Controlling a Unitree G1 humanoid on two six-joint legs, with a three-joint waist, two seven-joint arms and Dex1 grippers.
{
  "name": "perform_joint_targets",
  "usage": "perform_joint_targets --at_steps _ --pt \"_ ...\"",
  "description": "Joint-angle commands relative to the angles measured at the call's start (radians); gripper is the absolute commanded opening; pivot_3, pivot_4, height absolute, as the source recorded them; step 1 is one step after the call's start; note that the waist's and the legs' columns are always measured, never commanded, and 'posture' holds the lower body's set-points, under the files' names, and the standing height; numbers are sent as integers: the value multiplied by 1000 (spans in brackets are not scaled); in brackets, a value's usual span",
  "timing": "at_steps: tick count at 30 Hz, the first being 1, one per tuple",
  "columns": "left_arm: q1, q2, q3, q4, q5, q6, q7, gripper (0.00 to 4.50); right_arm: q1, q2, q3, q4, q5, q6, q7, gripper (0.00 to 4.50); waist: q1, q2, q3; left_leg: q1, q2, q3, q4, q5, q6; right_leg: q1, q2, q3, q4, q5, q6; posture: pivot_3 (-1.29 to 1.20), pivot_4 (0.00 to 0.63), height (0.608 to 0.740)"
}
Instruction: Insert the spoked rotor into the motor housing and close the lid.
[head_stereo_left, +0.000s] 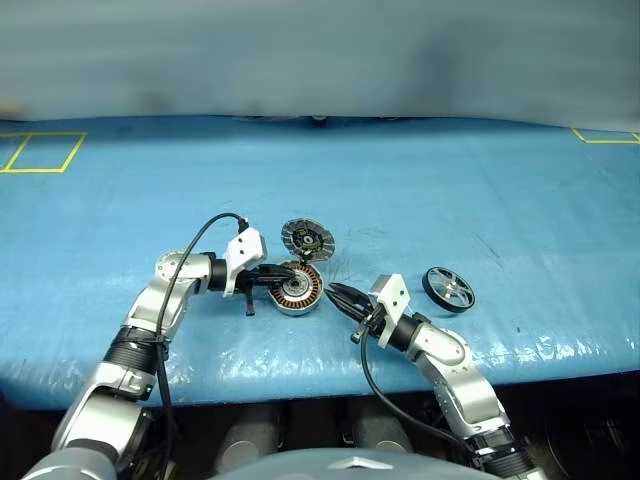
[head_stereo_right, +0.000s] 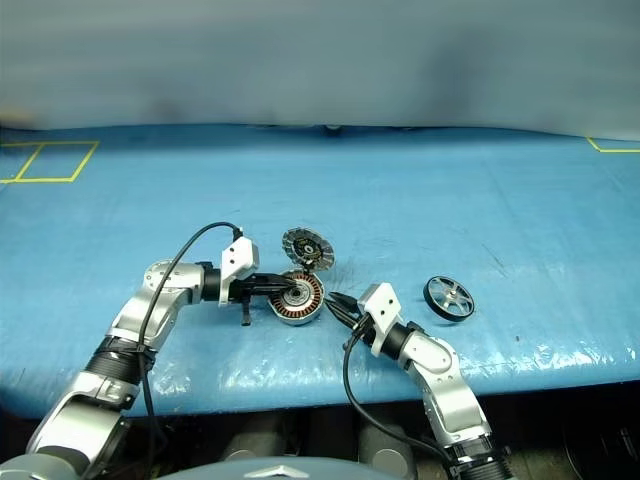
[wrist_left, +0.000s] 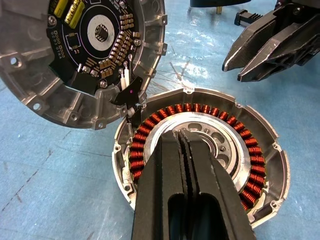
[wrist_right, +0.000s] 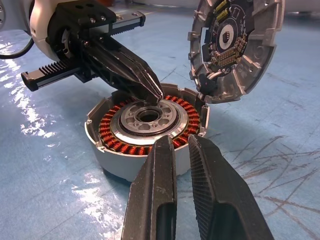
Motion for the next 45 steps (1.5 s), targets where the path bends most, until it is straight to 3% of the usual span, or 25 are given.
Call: perform_joint_targets --at_steps 1,6,10,14,19,20,25,37,40,43,45 --pt "-4 4 12 -21 -23 -9 -13 53 -13 6 -1 -17 0 -23 -5 568 -1 0 0 0 0 0 0 0 0 0 0 0 0 0 0 0 150 740" --pt "43 25 66 -56 -73 -24 -23 53 -2 -30 -27 -74 -75 62 -104 568 -1 0 0 0 0 0 0 0 0 -1 0 0 0 0 0 0 150 740" --pt "99 33 107 -106 -125 -33 -25 53 28 -153 -42 -235 -209 272 -172 568 6 0 0 -2 0 0 0 -1 0 -4 -1 0 0 0 -1 0 150 740" --pt "150 37 127 -131 -136 -41 -1 53 91 -269 -157 -476 -184 422 -152 568 21 1 0 -11 0 0 2 0 0 -12 -1 0 1 3 -2 0 150 740" --pt "186 20 133 -130 -142 -51 31 0 145 -385 -351 -630 -188 532 -144 1723 28 1 0 -14 0 0 3 0 0 -13 -1 -1 1 3 2 0 150 740" --pt "191 16 132 -134 -147 -49 33 0 153 -404 -383 -647 -187 546 -139 1723 28 1 0 -14 0 0 3 0 0 -12 -1 -1 0 2 3 0 150 740" --pt "202 1 135 -140 -162 -58 32 0 209 -465 -483 -642 -159 617 -95 1723 30 0 0 -14 0 0 4 -1 0 -12 -1 -1 0 1 2 0 150 740" --pt "211 -12 135 -100 -169 -118 29 0 254 -514 -527 -524 -127 663 -39 1723 30 0 0 -14 0 1 5 0 1 -11 -1 -1 0 1 2 0 150 740" --pt "218 -15 131 -101 -167 -118 34 0 243 -519 -531 -496 -123 653 -37 2265 29 0 0 -14 0 1 5 0 1 -11 -1 -1 0 1 2 0 150 740" --pt "224 -19 126 -100 -164 -119 39 0 227 -533 -533 -476 -134 645 -47 3232 29 0 0 -14 0 1 5 0 1 -11 -1 -1 0 2 2 0 150 740" --pt "230 -21 123 -99 -159 -120 42 0 186 -528 -540 -483 -109 641 -45 3232 28 0 0 -14 0 1 5 0 1 -11 -1 -1 0 2 2 0 150 740"
